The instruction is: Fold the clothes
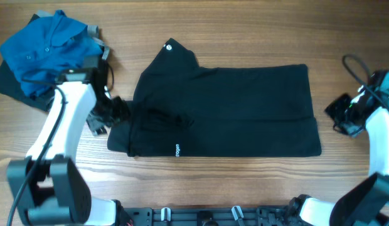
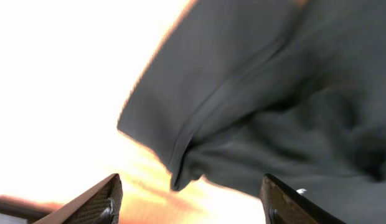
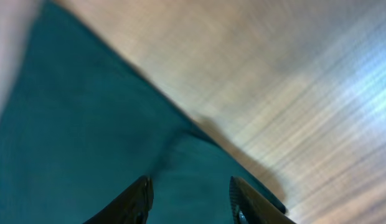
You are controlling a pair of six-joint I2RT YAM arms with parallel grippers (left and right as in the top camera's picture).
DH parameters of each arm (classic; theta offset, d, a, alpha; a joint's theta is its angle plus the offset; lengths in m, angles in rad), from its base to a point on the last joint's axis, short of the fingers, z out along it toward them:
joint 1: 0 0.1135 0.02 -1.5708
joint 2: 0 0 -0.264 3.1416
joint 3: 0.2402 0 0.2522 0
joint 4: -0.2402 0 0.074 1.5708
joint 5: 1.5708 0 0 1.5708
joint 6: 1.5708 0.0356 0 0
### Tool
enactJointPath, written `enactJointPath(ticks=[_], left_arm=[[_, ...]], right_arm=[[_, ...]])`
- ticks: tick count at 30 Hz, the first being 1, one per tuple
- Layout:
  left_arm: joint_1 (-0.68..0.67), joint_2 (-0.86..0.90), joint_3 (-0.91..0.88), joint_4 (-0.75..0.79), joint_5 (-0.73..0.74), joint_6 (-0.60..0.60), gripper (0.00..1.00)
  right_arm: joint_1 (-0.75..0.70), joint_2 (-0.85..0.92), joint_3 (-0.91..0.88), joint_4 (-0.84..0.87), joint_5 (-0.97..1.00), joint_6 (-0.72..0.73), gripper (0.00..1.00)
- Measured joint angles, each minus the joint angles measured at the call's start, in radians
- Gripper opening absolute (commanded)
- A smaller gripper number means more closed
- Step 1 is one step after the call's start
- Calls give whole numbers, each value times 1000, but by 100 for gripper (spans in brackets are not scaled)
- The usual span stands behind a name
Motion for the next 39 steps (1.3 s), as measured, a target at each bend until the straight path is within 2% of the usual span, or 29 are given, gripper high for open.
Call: enactJointPath(ticks=[2, 4, 10, 12, 17, 22, 30, 34, 35, 36, 37, 38, 39], left_arm=[[5, -24, 59, 32, -7, 2, 71], [5, -28, 104, 128, 13, 34, 70], [-25, -2, 142, 640, 151, 228, 63], [-50, 42, 148, 750, 161, 271, 63], [-138, 303, 151, 1019, 171, 353, 65], [-205, 499, 155, 1159, 172, 387, 65], [-216, 595, 176, 1343, 174, 399, 68], [-216, 661, 184, 1391, 175, 417, 65], [-216, 666, 192, 1392, 175, 423, 61], [-216, 669, 194, 1392, 175, 436, 50], [-216, 670, 195, 1391, 174, 441, 34], [-216, 671, 196, 1389, 174, 450, 12], [-216, 671, 198, 1383, 174, 447, 6]], right_arm=[[0, -27, 39, 20, -72, -53, 45], [0, -46, 67, 51, -141, -98, 45], [0, -57, 79, 97, -259, -154, 45], [0, -57, 79, 97, -264, -158, 45], [0, -57, 80, 89, -267, -158, 45], [0, -57, 80, 67, -269, -159, 45], [0, -57, 80, -5, -271, -184, 45], [0, -57, 80, -19, -271, -187, 45], [0, -57, 80, -20, -271, -188, 45], [0, -57, 80, -20, -271, -188, 45], [0, -57, 80, -22, -271, -188, 45], [0, -57, 80, -23, -271, -188, 45], [0, -57, 80, -23, -271, -188, 45]])
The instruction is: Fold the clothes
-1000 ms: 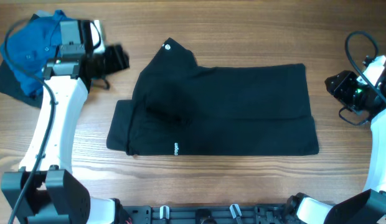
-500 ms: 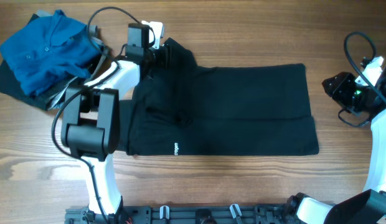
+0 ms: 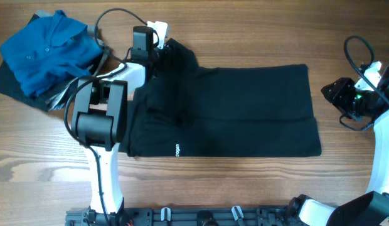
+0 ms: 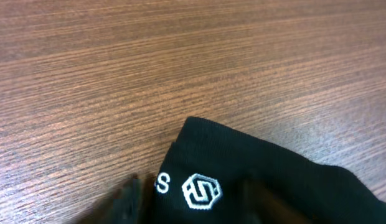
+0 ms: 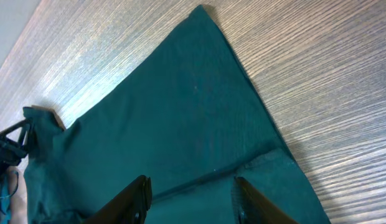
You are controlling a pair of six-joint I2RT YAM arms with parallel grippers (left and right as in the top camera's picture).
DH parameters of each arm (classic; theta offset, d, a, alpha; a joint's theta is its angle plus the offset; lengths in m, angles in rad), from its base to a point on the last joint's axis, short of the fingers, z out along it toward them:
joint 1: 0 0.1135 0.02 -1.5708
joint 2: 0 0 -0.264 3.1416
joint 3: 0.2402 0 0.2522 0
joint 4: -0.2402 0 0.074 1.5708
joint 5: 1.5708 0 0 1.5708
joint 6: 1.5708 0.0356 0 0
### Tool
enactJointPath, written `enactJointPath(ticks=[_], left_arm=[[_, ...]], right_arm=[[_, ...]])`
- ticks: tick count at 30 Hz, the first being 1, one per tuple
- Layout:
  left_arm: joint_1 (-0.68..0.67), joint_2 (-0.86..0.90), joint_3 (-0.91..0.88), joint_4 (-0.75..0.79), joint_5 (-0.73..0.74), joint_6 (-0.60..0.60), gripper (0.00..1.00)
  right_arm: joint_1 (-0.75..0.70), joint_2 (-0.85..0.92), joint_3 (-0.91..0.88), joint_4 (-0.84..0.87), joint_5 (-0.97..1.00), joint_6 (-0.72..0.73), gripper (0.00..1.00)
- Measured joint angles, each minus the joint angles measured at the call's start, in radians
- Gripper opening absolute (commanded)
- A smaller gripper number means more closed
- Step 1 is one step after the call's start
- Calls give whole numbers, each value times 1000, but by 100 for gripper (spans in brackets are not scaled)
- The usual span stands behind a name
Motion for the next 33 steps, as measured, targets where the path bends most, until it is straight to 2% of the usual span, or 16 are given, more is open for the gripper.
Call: enactJointPath(ticks=[5, 7, 11, 13, 17, 24, 26, 33], left_arm=[[-1, -4, 1, -31, 4, -5, 4], [-1, -16, 1, -62, 4, -5, 4], [-1, -85, -2, -154, 3, -5, 4], [-1, -145, -3, -193, 4, -8, 4], [-1, -227, -2, -272, 3, -8, 4], [-1, -244, -2, -377, -21, -8, 4], [-1, -244, -2, -389, -24, -8, 4], [-1, -244, -2, -395, -28, -8, 4]], right_arm=[[0, 0, 0, 11, 0, -14, 44], [0, 0, 0, 51, 1, -18, 41], [3, 1, -11, 249, 16, 5, 27], [29, 17, -22, 357, 27, 11, 25], [90, 92, -24, 462, 58, 3, 25], [202, 393, -29, 692, 167, -27, 35], [207, 462, -29, 729, 198, -33, 47], [206, 595, -30, 856, 290, -38, 53]])
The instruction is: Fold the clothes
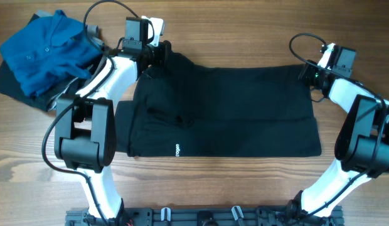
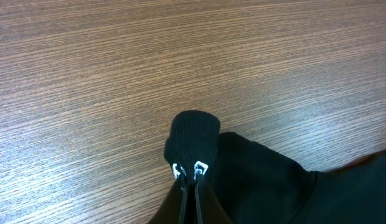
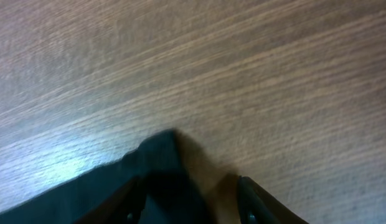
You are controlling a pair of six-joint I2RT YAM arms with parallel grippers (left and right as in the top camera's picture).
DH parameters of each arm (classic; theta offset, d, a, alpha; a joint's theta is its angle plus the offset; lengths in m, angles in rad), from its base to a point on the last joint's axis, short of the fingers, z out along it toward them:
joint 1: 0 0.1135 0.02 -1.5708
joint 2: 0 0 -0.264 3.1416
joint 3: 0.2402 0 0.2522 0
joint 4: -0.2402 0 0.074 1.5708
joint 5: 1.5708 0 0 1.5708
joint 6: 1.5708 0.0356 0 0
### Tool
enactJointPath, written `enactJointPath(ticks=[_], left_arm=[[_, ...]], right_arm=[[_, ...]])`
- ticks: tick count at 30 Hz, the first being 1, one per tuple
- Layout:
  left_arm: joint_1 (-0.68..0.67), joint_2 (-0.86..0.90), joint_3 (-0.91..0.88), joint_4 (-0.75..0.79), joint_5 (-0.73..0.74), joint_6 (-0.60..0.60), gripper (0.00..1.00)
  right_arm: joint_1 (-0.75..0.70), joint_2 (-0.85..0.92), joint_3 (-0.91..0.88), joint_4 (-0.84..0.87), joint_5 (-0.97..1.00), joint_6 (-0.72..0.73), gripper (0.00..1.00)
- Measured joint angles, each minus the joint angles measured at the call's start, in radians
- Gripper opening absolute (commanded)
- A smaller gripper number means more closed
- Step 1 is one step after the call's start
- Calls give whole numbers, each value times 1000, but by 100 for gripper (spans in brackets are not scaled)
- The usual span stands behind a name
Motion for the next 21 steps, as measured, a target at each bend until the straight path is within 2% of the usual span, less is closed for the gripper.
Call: enactJointPath(ticks=[8, 13, 17, 18, 21], left_arm=[[0, 0, 0, -1, 0, 0, 4], [0, 0, 0, -1, 0, 0, 4], [0, 0, 0, -1, 0, 0, 4], [0, 0, 0, -1, -2, 0, 4], [0, 0, 0, -1, -3, 0, 4]], right_arm=[[0, 40, 4, 95, -51, 44, 51], [0, 45, 10, 88, -87, 71, 24], [0, 51, 11, 83, -106, 89, 15], [0, 51, 13, 77, -110, 92, 7], [0, 51, 24, 41, -113, 103, 4]])
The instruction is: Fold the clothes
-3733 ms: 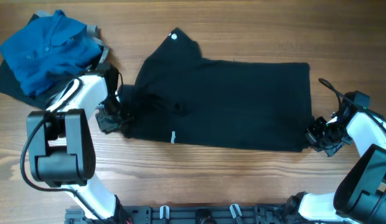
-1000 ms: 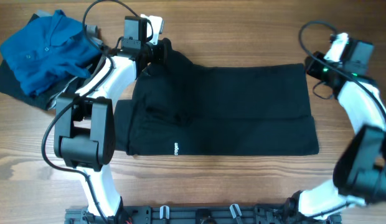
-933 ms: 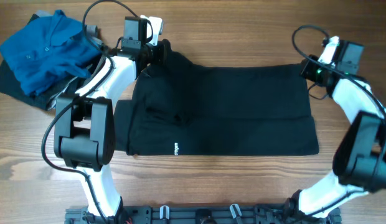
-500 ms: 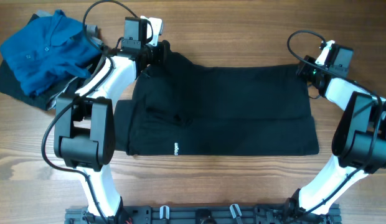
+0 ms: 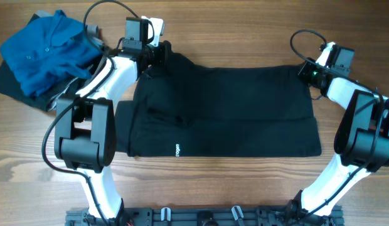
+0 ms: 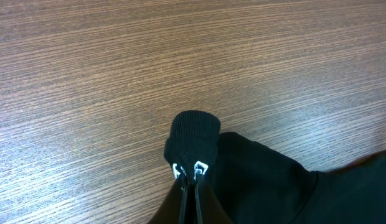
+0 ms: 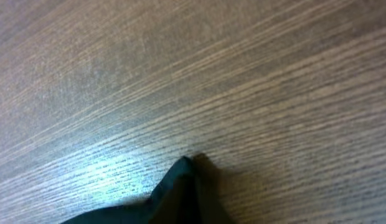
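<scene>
A black garment [image 5: 226,110] lies spread flat across the middle of the wooden table. My left gripper [image 5: 158,53] is at its far left corner, shut on the rolled hem with the white logo [image 6: 188,173]. My right gripper [image 5: 307,71] is at the far right corner; in the right wrist view the cloth's tip [image 7: 184,169] is pinched between its closed fingers. The near edge of the garment lies flat, with small white lettering [image 5: 177,150] near the front left.
A crumpled blue shirt [image 5: 44,50] lies on a dark cloth [image 5: 9,85] at the far left corner. Cables loop above both wrists. A black rail [image 5: 201,216] runs along the table's front edge. Bare wood [image 5: 245,37] lies beyond the garment.
My right gripper, open astride the far right corner before, is now shut on that corner. The left gripper and the garment have not moved.
First my left gripper was open at the garment's left side and the right was open off the right edge. Then the left hung open over the logo corner. Then it was shut there and the right stood open at the far right corner. Now both are shut on corners.
</scene>
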You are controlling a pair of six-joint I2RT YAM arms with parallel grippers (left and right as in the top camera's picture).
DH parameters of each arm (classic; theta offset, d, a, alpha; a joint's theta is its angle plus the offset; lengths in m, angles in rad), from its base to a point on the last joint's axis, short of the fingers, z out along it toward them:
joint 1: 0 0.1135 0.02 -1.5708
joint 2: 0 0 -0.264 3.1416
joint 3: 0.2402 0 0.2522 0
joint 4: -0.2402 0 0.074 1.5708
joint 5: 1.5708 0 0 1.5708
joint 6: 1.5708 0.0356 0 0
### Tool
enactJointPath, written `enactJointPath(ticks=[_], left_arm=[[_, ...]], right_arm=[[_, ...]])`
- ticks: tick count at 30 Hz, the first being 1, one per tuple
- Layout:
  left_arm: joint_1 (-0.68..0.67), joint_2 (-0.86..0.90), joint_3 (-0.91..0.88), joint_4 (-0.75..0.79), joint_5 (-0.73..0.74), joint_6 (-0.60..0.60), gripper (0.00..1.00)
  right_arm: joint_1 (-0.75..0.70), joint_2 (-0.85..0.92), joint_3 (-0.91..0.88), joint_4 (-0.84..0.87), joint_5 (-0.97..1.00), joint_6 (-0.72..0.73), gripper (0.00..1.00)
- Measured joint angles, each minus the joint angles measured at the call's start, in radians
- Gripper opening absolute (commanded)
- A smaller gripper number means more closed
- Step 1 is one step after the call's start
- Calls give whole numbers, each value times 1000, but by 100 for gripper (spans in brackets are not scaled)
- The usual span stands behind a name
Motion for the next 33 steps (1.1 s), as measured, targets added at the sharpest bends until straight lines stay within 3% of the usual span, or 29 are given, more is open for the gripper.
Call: enactJointPath(ticks=[7, 11, 19, 27, 33], left_arm=[[0, -5, 0, -6, -43, 0, 4], [0, -64, -1, -58, -53, 0, 4], [0, -163, -1, -285, -76, 0, 4], [0, -178, -1, -587, -121, 0, 4], [0, -178, -1, -689, -128, -18, 4]], right_arm=[[-4, -21, 13, -55, 0, 4, 4], [-6, -139, 15, -164, 6, 3, 4], [-8, -290, 20, -411, 146, 19, 4], [-8, -307, 23, -675, 288, 65, 4], [-8, -307, 23, -750, 367, 84, 5]])
